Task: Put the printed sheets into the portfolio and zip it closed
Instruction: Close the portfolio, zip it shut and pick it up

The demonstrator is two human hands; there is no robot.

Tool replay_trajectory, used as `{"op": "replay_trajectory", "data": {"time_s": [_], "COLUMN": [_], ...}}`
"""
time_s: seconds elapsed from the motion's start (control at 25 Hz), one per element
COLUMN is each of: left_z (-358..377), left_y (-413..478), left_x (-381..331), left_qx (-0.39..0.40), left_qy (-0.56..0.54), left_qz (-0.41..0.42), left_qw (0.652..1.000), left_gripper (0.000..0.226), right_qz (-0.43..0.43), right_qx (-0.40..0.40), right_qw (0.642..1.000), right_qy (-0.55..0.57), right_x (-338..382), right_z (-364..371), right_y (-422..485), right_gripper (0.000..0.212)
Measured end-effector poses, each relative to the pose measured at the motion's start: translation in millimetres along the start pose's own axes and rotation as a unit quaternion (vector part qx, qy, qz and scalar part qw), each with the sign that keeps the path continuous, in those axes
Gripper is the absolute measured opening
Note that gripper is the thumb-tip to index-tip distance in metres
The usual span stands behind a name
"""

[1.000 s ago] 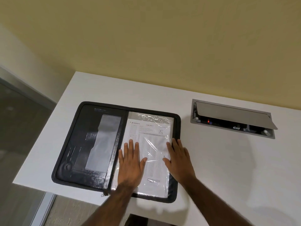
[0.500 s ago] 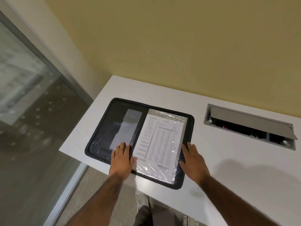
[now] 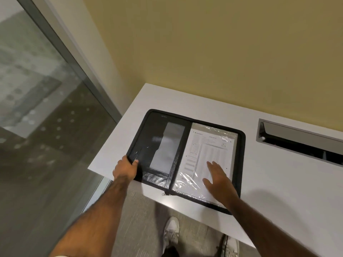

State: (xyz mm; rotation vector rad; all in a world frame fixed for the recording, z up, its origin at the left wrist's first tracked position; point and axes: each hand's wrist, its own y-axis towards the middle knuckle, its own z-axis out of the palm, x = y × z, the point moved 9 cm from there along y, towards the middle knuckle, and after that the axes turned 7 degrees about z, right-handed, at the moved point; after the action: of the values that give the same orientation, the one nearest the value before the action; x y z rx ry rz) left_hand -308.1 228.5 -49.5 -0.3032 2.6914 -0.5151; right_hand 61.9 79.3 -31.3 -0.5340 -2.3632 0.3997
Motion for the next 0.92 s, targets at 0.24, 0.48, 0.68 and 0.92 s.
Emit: {"op": "replay_trajectory", "data": {"time_s": [0.24,0.48,0.68,0.92], "left_z": [-13.0,-36.0,-70.8,-105.2], "left_y": [26.3,51.3,33.1,-20.1], "left_x": [4.2,12.9,-23.6,-82.0], "left_qx": [-0.014,0.007,0.033,0.110], "left_qy": [-0.056,-0.182,-0.291,-0.393], "left_qz": [0.002,-0.031,0.031,0.108], "left_qw": [0.998,0.983,0.956,0.906], "left_gripper": [0.053,0.063,0.070,0.068], "right_qz": [0.036,0.084,0.098,0.024], "right_qx": [0.068,0.078,0.070,0.074], "right_qw": [0.997,0.993,0.988,0.969], "right_qy": [0.031,0.018,0.095,0.234], "right_x": [60.4,60.1,80.0,168.7], "right_z": [60.0,82.3,61.9,11.7], "right_y": [23.5,22.8,13.7,-0.1], "right_gripper": [0.066,0.069,0.068,0.067]}}
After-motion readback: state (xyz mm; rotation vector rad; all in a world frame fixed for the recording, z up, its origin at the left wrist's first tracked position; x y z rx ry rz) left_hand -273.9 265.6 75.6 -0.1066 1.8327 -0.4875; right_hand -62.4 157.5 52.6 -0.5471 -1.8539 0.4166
